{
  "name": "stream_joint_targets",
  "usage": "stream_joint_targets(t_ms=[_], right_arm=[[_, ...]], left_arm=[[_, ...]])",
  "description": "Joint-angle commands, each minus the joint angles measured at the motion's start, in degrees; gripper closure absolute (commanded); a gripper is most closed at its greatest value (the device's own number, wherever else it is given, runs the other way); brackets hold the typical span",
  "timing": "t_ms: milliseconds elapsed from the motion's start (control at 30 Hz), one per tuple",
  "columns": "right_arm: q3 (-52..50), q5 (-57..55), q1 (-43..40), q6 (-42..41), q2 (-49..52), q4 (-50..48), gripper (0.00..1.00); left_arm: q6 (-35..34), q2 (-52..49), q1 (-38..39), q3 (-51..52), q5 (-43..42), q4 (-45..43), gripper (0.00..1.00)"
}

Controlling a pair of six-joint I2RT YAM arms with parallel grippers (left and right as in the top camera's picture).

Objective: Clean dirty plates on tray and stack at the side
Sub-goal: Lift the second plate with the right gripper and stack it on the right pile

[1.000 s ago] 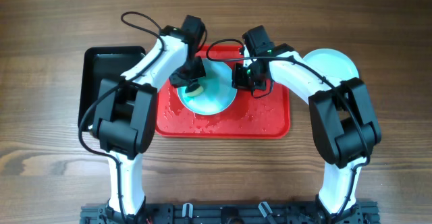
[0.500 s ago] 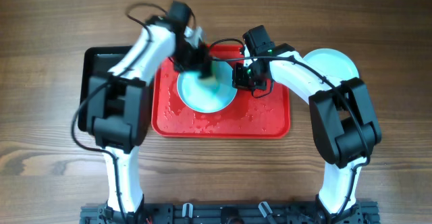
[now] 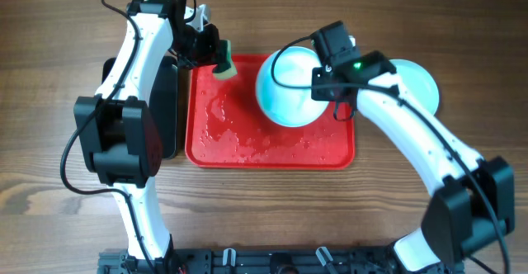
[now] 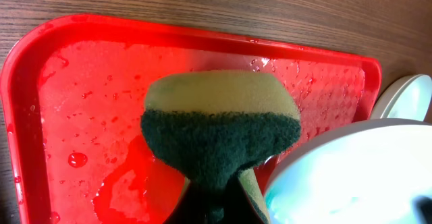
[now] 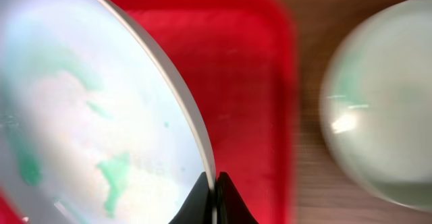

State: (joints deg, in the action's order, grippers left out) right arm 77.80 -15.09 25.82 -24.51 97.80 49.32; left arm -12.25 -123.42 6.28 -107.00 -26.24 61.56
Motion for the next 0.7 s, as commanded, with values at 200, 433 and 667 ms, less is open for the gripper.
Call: stream_joint_targets(t_ms=[200,433,667], right_arm=[[0.09,-49.37,17.77,-6.16,-2.23,8.52,0.96],[0.09,-60.06,24.74,-10.23,-2.23,11.23,0.96],[0.09,-63.67,25.77,-12.11,-2.25,14.08,0.96]], left_arm=[[1.33,1.68,0.26,-0.57,1.97,1.03,0.96],[1.33,1.68,0.26,-0.57,2.10,1.49,0.96],[1.33,1.68,0.26,-0.57,2.10,1.57,0.96]])
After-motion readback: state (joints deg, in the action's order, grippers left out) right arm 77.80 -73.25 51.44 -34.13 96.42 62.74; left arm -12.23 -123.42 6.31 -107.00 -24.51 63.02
